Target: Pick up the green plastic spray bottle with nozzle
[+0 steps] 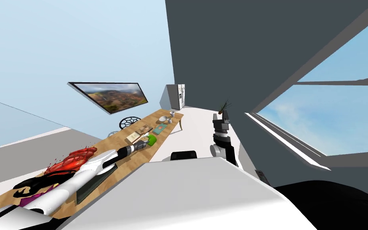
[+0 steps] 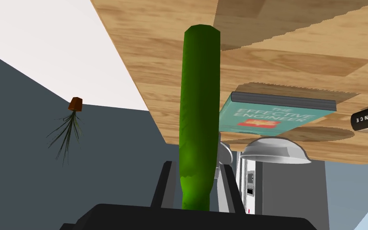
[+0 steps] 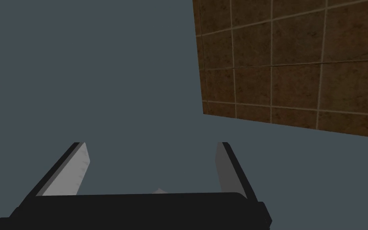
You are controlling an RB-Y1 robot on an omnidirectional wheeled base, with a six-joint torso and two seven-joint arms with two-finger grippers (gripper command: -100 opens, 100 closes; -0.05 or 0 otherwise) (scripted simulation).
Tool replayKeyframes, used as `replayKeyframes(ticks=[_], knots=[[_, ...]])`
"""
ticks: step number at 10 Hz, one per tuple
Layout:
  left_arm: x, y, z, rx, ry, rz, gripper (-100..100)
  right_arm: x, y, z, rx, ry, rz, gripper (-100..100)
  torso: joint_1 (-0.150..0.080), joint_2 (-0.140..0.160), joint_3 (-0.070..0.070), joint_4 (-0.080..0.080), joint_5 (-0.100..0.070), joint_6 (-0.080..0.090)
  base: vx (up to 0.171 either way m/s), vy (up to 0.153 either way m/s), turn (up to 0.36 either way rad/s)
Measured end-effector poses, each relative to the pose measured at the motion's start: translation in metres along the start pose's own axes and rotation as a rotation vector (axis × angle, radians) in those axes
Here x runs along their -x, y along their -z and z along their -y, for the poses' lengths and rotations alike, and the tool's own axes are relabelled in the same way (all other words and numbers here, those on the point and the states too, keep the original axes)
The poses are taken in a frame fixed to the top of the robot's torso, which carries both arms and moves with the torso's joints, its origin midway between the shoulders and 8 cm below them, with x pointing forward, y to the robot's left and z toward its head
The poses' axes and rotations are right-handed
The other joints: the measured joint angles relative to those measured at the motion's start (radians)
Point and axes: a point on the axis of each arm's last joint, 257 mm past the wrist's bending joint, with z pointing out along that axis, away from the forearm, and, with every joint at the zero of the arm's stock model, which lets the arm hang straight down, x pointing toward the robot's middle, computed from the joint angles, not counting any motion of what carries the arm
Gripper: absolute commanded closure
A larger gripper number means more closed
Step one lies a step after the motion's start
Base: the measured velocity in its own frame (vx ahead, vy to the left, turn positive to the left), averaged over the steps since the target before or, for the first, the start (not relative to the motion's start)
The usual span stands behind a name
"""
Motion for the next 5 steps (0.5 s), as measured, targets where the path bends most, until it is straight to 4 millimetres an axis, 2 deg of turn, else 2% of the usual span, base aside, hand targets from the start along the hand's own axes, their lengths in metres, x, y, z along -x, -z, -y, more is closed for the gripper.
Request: replayKeyframes(ticks=[2, 5], knots=[[0.007, -0.004, 0.013, -0.032, -0.037, 0.001, 100, 0.000, 0.000, 0.000, 0.000, 0.000, 0.000, 0, 0.000, 0.000, 0.000, 0.000, -0.001, -0.002, 0.111, -0.010, 0.296], [0.014, -0.003, 0.029, -0.068, -0.092, -0.003, 100, 0.000, 0.000, 0.000, 0.000, 0.000, 0.000, 0, -0.001, -0.002, -0.001, 0.000, -0.001, -0.003, 0.120, -0.015, 0.231]])
